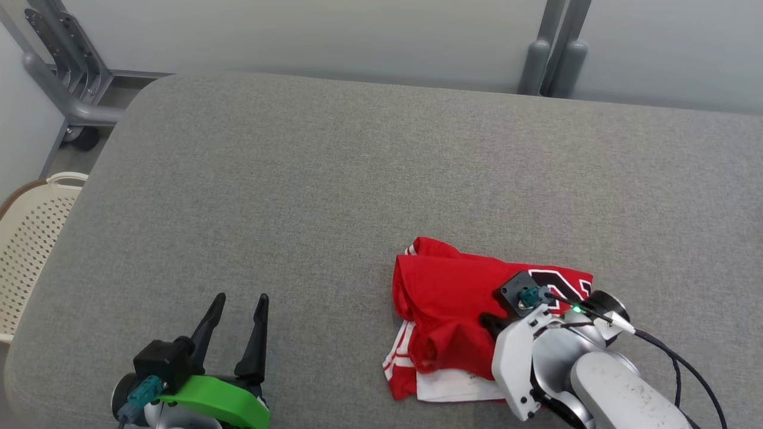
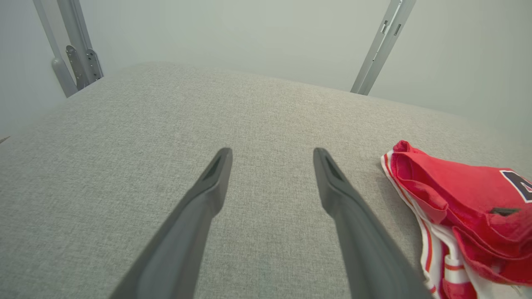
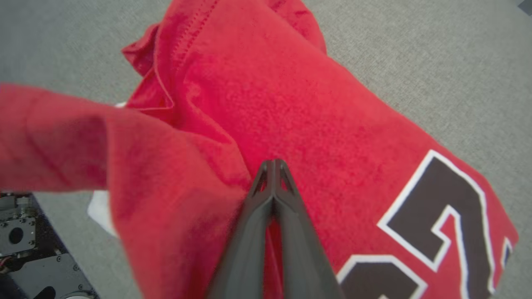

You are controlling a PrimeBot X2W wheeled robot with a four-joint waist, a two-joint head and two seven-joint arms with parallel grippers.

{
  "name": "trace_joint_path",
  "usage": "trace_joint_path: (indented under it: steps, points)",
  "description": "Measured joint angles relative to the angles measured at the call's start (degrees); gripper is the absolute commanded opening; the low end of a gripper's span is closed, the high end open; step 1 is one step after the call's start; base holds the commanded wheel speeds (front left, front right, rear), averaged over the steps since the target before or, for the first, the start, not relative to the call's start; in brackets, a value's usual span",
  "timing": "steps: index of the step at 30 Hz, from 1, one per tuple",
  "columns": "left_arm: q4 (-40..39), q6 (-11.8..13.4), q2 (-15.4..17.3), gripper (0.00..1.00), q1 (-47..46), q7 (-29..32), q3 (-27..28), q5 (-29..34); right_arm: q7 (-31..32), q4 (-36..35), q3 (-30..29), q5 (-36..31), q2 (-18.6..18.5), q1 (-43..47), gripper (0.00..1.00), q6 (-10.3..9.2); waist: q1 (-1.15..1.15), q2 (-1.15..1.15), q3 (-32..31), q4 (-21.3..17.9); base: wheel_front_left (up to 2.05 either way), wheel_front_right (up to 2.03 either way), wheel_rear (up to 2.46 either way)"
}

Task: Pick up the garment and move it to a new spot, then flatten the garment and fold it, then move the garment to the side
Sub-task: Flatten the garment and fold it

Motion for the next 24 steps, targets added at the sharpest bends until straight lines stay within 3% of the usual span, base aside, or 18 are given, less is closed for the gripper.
trace_joint_path:
  steps: [4,10,24]
  points:
    - [0.02,0.0,-0.03,1.0,0.05,0.0,0.63,0.0,2.91,-3.8,4.41,4.63,-0.88,0.18,0.0,0.0,0.0,0.0,-0.06,-0.49,0.0,0.0,0.0]
    - [0.09,0.0,-0.26,1.0,0.02,0.0,0.51,0.0,5.45,-6.39,8.02,5.57,-1.31,0.93,0.0,0.0,0.0,0.0,-0.09,-1.11,0.0,0.0,0.0]
    - [0.35,0.0,-0.44,1.0,-0.05,0.0,-0.24,0.04,4.92,-0.66,14.43,5.97,6.83,0.32,0.0,-0.01,0.0,0.0,-0.16,-0.4,0.0,0.0,0.0]
